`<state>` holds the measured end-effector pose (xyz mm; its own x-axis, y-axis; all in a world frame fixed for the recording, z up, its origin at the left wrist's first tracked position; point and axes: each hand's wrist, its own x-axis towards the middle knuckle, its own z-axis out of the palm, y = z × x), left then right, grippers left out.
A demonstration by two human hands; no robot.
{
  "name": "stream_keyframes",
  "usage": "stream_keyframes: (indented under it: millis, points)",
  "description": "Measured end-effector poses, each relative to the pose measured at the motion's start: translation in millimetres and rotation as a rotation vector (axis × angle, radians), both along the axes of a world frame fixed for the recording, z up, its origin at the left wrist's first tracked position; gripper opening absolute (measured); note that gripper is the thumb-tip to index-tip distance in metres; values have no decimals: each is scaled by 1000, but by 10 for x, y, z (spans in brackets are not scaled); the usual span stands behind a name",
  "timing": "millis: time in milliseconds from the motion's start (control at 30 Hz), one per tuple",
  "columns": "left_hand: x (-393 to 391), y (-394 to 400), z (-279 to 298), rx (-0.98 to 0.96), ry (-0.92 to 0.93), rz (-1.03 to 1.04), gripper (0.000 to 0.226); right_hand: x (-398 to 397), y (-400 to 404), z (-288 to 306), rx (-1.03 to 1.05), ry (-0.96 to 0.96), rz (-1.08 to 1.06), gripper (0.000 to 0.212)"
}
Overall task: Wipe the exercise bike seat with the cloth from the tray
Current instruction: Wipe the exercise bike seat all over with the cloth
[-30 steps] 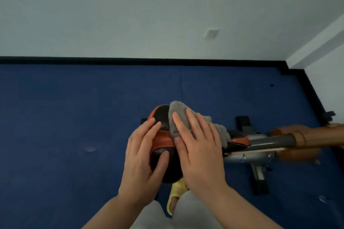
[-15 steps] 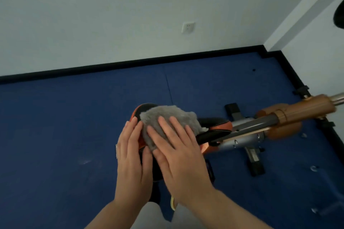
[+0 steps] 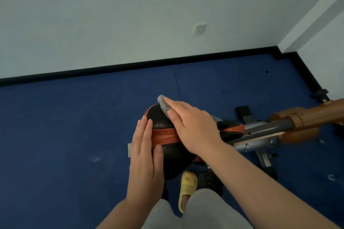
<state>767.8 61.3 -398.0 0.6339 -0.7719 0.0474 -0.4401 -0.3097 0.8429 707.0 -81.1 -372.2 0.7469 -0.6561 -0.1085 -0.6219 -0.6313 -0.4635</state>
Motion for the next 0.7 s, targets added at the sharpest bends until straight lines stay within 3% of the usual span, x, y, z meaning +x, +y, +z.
stream_keyframes:
  millis: [100, 267, 367, 433, 533, 600, 700]
  points:
    - [2, 32, 7, -17, 15, 9, 54, -138, 229, -13, -83, 14, -33, 47]
    - [84, -46, 63, -28, 60, 84, 54, -50, 154, 10, -11, -39, 186, 45]
    - [110, -82, 55, -4, 24, 77, 52, -29, -129, 25, 141, -26, 50, 43]
    - [102, -83, 53, 12, 4, 75, 51, -137, -122, 3, 71, 11, -41, 44]
    - [74, -92, 79, -1, 29, 98, 49, -287, 41, 8, -10, -16, 21, 46]
    - [68, -116, 79, -5, 35, 117, 48, -237, -38, 28, 81, -41, 71, 45]
    - [57, -147, 57, 1, -6, 124, 48, 47, -293, 81, 410, 18, 120, 40]
